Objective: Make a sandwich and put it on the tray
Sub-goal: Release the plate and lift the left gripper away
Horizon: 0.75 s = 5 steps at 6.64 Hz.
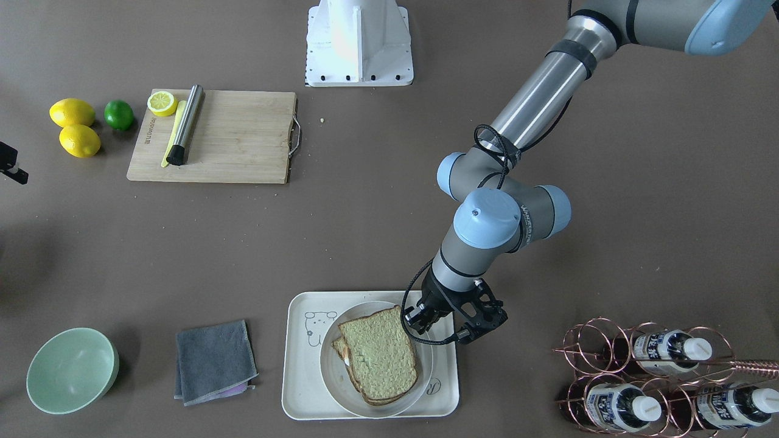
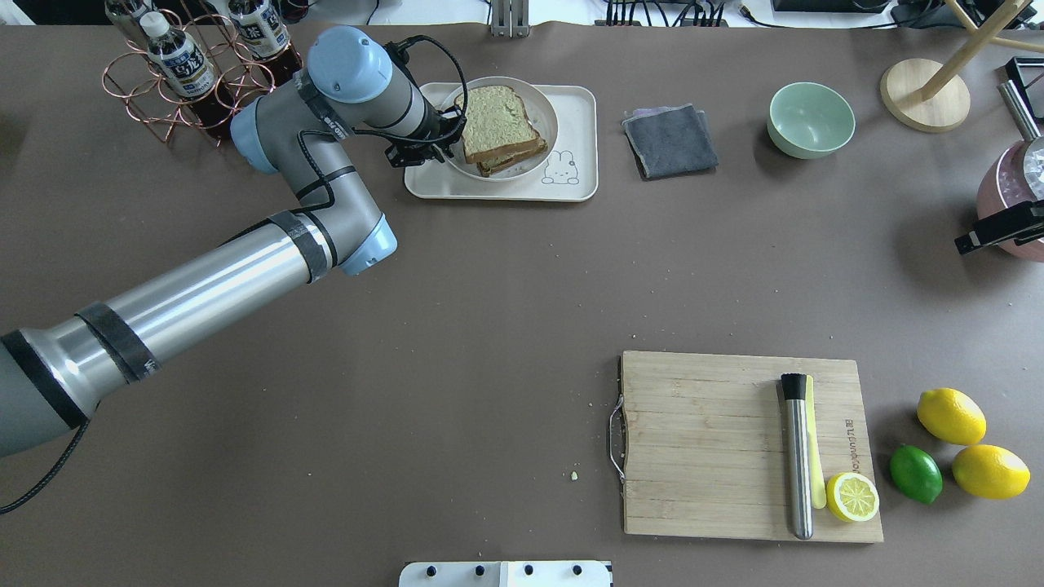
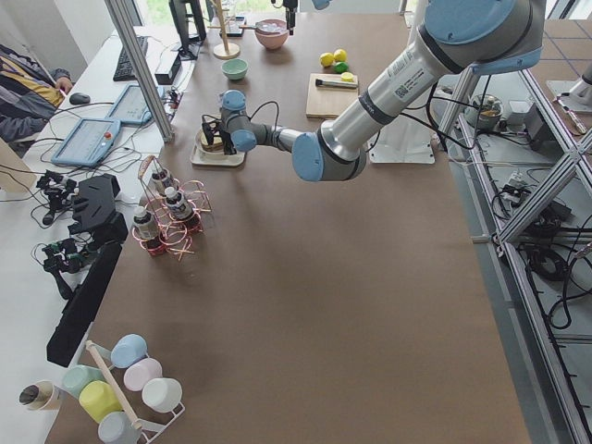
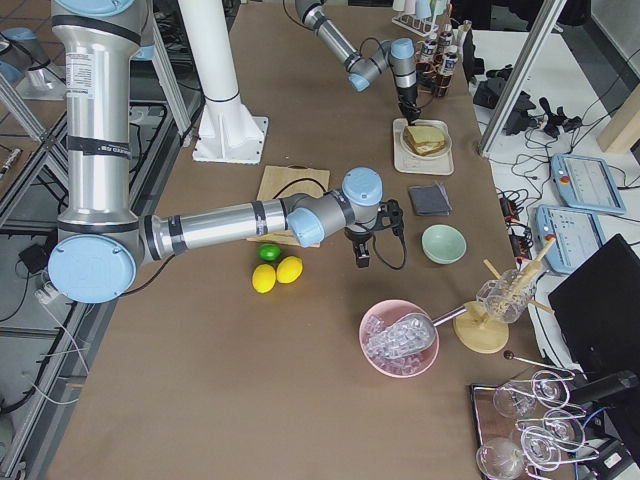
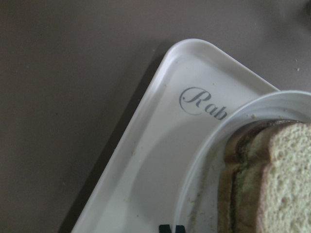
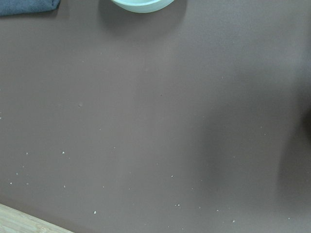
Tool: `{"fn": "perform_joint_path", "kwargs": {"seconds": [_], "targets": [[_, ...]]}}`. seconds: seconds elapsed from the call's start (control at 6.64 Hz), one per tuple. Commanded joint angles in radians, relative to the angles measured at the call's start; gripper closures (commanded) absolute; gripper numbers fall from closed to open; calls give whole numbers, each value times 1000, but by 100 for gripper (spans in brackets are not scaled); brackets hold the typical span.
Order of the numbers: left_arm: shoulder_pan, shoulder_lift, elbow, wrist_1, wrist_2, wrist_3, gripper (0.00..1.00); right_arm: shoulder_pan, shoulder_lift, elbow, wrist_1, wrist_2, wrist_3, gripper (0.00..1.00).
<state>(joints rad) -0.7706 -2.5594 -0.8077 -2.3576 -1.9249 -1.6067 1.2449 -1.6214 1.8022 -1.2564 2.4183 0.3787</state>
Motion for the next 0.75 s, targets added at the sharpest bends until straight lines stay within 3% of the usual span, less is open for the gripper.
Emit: {"fn": "perform_joint_path", "kwargs": {"seconds": [0.0, 0.3, 0.45, 0.6], "targets": [[-25, 8, -69, 3, -52, 4, 4, 1, -3, 0, -1, -5, 2, 1], [-48, 170, -349, 122, -107, 74, 6, 1, -12, -4, 0, -4, 2, 1], [-83, 251, -493, 220, -202, 91, 6, -1, -11, -12, 0, -2, 2, 1], [-125, 353, -639, 234, -270, 91, 6, 1, -12, -12, -1, -2, 2, 1]]}}
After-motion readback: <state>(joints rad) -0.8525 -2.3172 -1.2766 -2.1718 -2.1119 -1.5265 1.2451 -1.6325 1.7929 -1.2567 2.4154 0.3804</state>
